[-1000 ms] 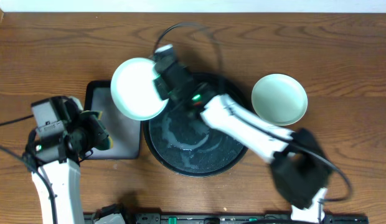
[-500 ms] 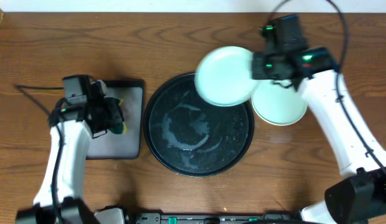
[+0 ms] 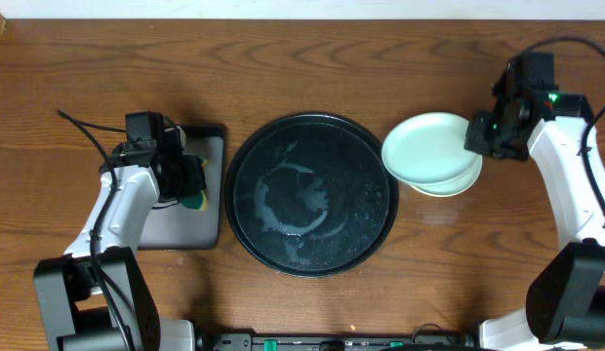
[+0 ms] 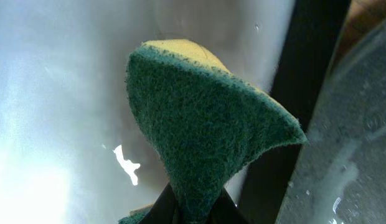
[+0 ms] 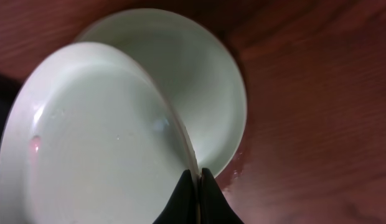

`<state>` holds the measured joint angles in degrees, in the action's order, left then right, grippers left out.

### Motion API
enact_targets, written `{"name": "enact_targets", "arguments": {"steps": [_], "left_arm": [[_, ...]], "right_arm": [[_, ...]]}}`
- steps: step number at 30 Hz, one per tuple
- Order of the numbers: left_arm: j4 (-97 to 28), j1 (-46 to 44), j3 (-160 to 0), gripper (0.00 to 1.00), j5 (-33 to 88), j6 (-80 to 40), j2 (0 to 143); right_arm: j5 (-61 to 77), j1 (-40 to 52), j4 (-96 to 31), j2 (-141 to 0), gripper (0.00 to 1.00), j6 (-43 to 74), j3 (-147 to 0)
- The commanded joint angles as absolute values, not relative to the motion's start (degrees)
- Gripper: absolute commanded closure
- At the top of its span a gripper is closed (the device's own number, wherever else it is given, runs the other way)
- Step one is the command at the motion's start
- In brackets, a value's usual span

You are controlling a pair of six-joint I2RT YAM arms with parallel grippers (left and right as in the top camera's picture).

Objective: Clean dirty plates on tray and stack at the side
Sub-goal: 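Carry the plate right and lower it onto the light-blue plate stack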

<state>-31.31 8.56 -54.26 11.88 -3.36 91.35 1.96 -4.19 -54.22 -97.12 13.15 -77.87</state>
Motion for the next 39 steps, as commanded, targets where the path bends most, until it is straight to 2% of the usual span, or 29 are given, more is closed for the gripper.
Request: {"name": "enact_targets", "arguments": {"steps": [1, 7, 11, 20, 21, 24, 27, 29, 35, 38, 39], "left_arm": [[-29.89, 8.43, -54.41, 0.92, 10.85, -2.33, 91.53], [-29.89, 8.43, -53.91, 0.92, 9.54, -1.72, 91.53], [-29.87, 8.43, -53.12, 0.92, 9.56, -1.74, 91.53], [-29.87, 8.43, -53.01, 0.92, 9.56, -1.72, 91.53], [-29.87, 8.43, -53.01, 0.92, 9.56, -1.72, 91.53], [-29.87, 8.43, -53.01, 0.92, 9.56, -1.74, 91.53], [-29.87, 8.43, -52.93, 0.91, 9.56, -1.74, 91.53], [-29.87, 8.43, -52.84, 0.85, 9.56, -1.74, 91.53], [-29.56, 8.43, -52.82, 0.83, 9.56, -1.74, 91.53], [-29.61, 8.43, -52.82, 0.83, 9.58, -1.72, 91.53], [-29.63, 8.43, -52.82, 0.83, 9.58, -1.74, 91.53]], "right_arm": [[1.56, -5.08, -49.67, -97.21, 0.99, 12.58, -73.23], [1.50, -5.41, -42.87, -97.21, 0.99, 12.58, -67.59], [-3.44, -5.43, -40.18, -97.21, 0.99, 12.84, -65.98], [-6.63, -5.43, -38.94, -97.25, 0.99, 13.26, -64.97], [-6.63, -5.43, -38.89, -97.25, 0.95, 13.23, -64.97], [-6.59, -5.37, -38.74, -97.25, 0.60, 13.23, -64.97], [-5.48, -5.37, -38.76, -97.25, 0.45, 13.23, -64.97], [-1.96, -5.17, -39.03, -97.25, 0.39, 12.84, -64.97], [22.46, -0.64, -38.09, -97.25, 0.38, 1.45, -64.97], [23.94, 3.40, -37.01, -97.27, 0.45, 1.13, -64.97], [22.94, 5.61, -36.27, -97.30, 0.50, 1.10, -64.97]]}}
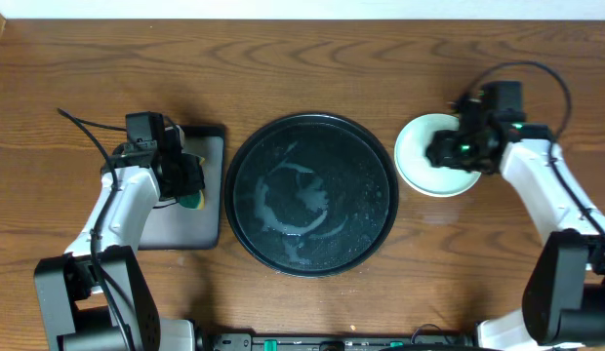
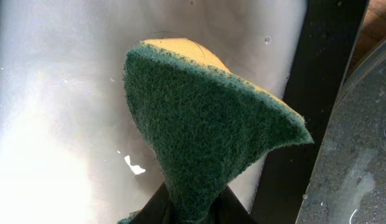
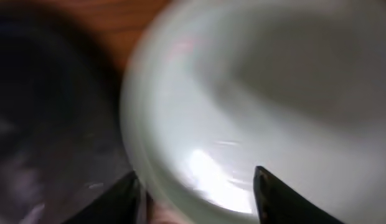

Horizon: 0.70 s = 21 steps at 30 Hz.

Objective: Clean dirty plates on tray and stack at the side

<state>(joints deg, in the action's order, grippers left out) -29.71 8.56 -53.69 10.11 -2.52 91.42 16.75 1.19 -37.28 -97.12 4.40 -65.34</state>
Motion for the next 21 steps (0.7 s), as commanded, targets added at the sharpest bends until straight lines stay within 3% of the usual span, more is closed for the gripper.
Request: {"name": "enact_targets", "arguments": {"steps": [1, 5, 11, 21], "left_arm": [[-29.63, 8.43, -52.82, 0.83, 9.58, -1.74, 91.53], [-29.65, 8.43, -52.82, 0.84, 9.58, -1.74, 91.53], [-29.74, 8.43, -52.82, 0.83, 9.58, -1.74, 91.53], [-30.33, 8.43, -52.82, 0.83, 9.58, -1.74, 91.53]], "right_arm": [[22.13, 6.96, -35.73, -97.30, 0.54, 1.10, -64.97], [15.55, 13.23, -32.58, -97.65, 0.67, 1.63, -64.97], [2.76, 20.88, -36.67, -97.84, 0.66, 11.55, -64.95], [-1.28, 22.70, -44.56, -97.84, 0.64, 18.44, -62.52]]}}
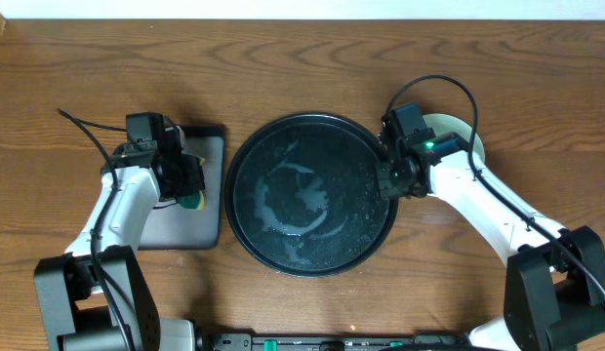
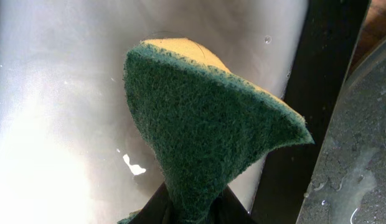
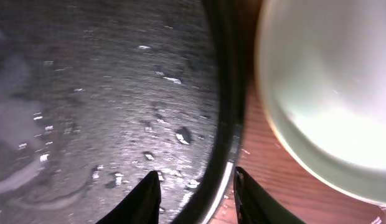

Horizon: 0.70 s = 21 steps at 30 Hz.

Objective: Clean dirty plates on tray and stack at the side

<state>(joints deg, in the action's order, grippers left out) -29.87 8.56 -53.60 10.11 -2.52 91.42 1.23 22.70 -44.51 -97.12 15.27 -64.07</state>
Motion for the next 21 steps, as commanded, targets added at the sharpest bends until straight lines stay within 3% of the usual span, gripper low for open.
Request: {"name": "enact_targets", "arguments": {"steps": [1, 21], "left_arm": [[-30.52, 8.43, -52.82, 0.83, 9.58, -1.74, 91.53], [-29.41, 8.43, -52.82, 0.83, 9.56, -1.72, 91.53]], "right_arm": [[-1.28, 22.70, -44.03, -97.86, 0.64, 18.44, -61.84], [-2.96, 22.46, -38.54, -97.86, 0.71, 20.80, -56.34]]}}
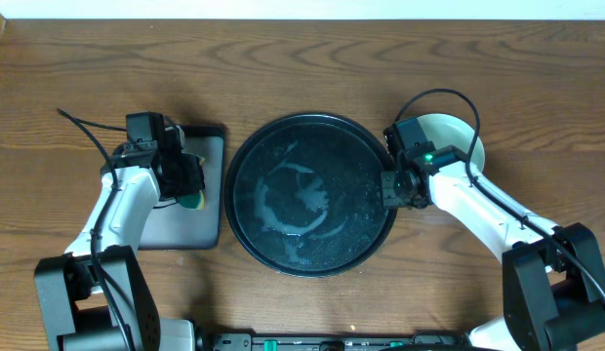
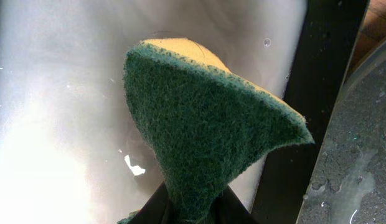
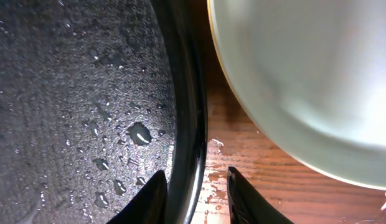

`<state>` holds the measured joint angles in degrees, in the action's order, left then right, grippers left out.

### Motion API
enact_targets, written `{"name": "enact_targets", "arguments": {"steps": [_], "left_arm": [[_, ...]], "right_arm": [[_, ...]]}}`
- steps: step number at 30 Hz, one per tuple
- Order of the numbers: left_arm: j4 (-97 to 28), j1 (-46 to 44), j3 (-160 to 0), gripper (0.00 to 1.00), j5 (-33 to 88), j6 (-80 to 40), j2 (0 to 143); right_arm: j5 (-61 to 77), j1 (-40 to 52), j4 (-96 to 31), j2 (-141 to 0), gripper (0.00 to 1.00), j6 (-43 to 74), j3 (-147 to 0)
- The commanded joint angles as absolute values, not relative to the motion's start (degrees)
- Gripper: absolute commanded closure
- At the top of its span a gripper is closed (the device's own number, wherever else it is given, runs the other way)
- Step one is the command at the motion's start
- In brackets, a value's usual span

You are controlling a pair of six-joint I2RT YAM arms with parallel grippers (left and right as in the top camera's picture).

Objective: Clean dirty plates on tray and stack at the side

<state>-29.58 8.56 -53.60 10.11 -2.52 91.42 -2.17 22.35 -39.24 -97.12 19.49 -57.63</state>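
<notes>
The round black tray (image 1: pixel 312 195) lies wet at the table's middle, with no plates on it. To its right, two pale green plates (image 1: pixel 461 136) sit stacked on the wood, also in the right wrist view (image 3: pixel 305 81). My right gripper (image 3: pixel 194 190) is open, one finger on each side of the tray's right rim (image 3: pixel 188 106); overhead it shows at that rim (image 1: pixel 395 190). My left gripper (image 2: pixel 190 208) is shut on a green and yellow sponge (image 2: pixel 199 118), held over a grey slab (image 1: pixel 185 229).
The grey slab (image 2: pixel 56 93) left of the tray is wet and has a dark edge (image 2: pixel 317 74). Water drops lie on the wood between the tray and the plates. Cables trail from both arms. Bare wood surrounds the tray.
My right gripper has shifted slightly along the tray's right rim and sits closer to it, its fingers now on either side of the rim. The left gripper and sponge have not moved.
My right gripper was first shut on a plate's rim, holding it tilted over another plate at the right. Then the plate lay on that one and the gripper was open above it. After that the gripper was at the tray's right rim, where it now straddles it. The left held the sponge still throughout.
</notes>
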Motion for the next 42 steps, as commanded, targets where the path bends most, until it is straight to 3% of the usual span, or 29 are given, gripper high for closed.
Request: {"name": "enact_targets", "arguments": {"steps": [1, 5, 9, 14, 42], "left_arm": [[-29.41, 8.43, -52.82, 0.83, 9.54, -1.72, 91.53], [-29.39, 8.43, -52.82, 0.83, 9.28, -1.72, 91.53], [-29.41, 8.43, -52.82, 0.83, 9.30, -1.72, 91.53], [-29.43, 8.43, -52.82, 0.83, 9.32, -1.72, 91.53], [-29.41, 8.43, -52.82, 0.83, 9.32, -1.72, 91.53]], "right_arm": [[-2.96, 22.46, -38.06, -97.86, 0.70, 20.80, -56.01], [-2.15, 22.50, -34.11, -97.86, 0.73, 21.21, -53.80], [-1.21, 22.50, -32.53, -97.86, 0.88, 21.21, -53.01], [-1.02, 22.50, -32.29, -97.86, 0.99, 21.21, -52.80], [7.81, 22.61, -31.90, -97.86, 0.92, 18.04, -52.80]]}}
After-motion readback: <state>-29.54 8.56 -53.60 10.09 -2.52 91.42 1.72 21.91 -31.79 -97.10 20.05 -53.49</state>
